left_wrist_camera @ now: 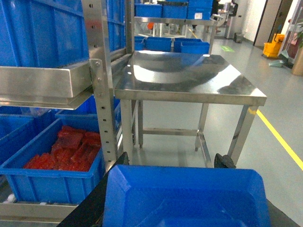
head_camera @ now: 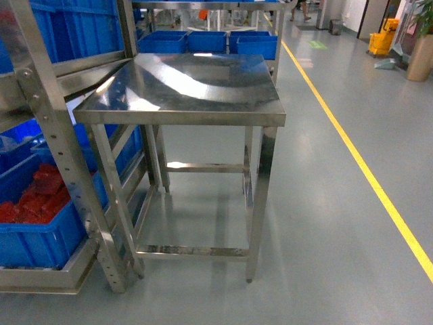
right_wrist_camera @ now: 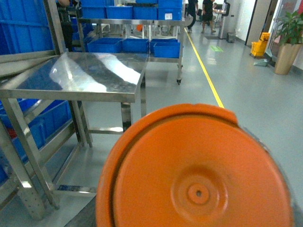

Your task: Sort blue parts and orange caps into right shelf containers

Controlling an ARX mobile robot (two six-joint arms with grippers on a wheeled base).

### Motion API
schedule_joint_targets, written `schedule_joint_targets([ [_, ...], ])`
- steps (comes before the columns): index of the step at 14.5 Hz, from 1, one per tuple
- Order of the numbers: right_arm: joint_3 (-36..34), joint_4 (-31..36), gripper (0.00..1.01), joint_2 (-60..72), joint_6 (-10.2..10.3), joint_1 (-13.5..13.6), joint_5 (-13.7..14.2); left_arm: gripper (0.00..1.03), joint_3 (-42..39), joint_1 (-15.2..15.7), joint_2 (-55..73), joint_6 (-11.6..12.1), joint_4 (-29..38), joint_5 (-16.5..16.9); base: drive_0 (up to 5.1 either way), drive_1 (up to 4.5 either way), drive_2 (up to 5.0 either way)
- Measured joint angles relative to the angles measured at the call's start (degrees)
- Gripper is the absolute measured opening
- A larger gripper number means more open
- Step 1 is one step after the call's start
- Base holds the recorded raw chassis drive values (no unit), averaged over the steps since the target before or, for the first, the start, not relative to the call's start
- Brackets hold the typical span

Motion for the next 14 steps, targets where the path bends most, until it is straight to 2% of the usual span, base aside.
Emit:
schedule_joint_targets([
  [1, 0.00, -0.50, 0.46, 0.00, 0.00, 0.00, 0.00, 0.42, 0.00, 0.00, 0.00, 0.00, -0.44, 0.02, 0.0, 0.00, 0.0],
  [14, -0.02, -0.26, 0.46, 0.00, 0.00, 0.00, 0.07, 0.42, 0.00, 0.02, 0.00, 0.00, -0.04, 0.02, -4.9, 2.56, 2.6],
])
